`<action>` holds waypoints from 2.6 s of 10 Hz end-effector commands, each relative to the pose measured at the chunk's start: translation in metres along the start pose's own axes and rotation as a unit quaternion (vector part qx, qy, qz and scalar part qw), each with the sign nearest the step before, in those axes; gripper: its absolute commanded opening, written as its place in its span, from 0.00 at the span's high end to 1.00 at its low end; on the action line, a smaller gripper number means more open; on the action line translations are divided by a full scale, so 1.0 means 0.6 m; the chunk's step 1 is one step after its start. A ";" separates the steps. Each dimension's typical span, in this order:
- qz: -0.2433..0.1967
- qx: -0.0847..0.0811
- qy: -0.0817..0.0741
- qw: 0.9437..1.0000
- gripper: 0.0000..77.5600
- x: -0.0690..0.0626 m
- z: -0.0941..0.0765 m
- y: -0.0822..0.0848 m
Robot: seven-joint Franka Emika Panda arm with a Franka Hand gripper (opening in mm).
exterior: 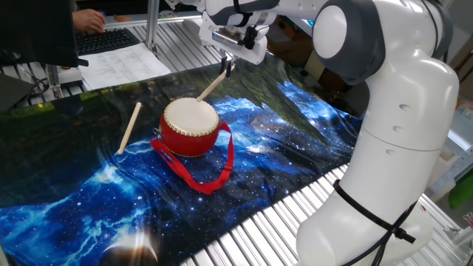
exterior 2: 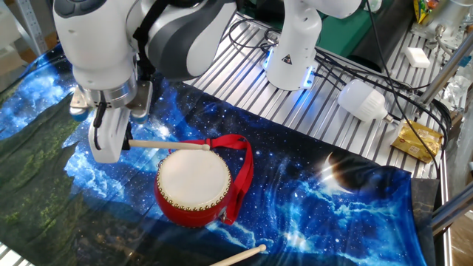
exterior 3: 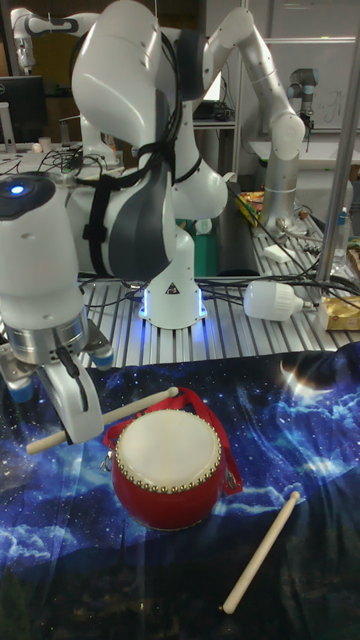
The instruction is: Play the drum
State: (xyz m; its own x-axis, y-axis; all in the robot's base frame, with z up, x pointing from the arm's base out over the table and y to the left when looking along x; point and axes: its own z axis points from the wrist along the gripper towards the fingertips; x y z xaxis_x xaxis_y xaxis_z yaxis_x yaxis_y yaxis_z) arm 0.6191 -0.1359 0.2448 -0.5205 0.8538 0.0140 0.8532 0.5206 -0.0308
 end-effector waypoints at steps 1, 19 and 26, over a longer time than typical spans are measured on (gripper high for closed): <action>-0.002 -0.005 -0.014 1.000 0.98 0.004 0.007 0.001; 0.024 -0.017 -0.102 0.994 0.98 0.011 0.042 0.010; 0.027 -0.019 -0.123 0.992 0.98 0.011 0.044 0.011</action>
State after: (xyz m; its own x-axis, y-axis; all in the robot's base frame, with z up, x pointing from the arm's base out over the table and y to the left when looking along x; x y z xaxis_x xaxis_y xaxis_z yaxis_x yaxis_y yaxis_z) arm 0.6200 -0.1268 0.2167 -0.4618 0.8571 -0.2282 0.8790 0.4767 0.0117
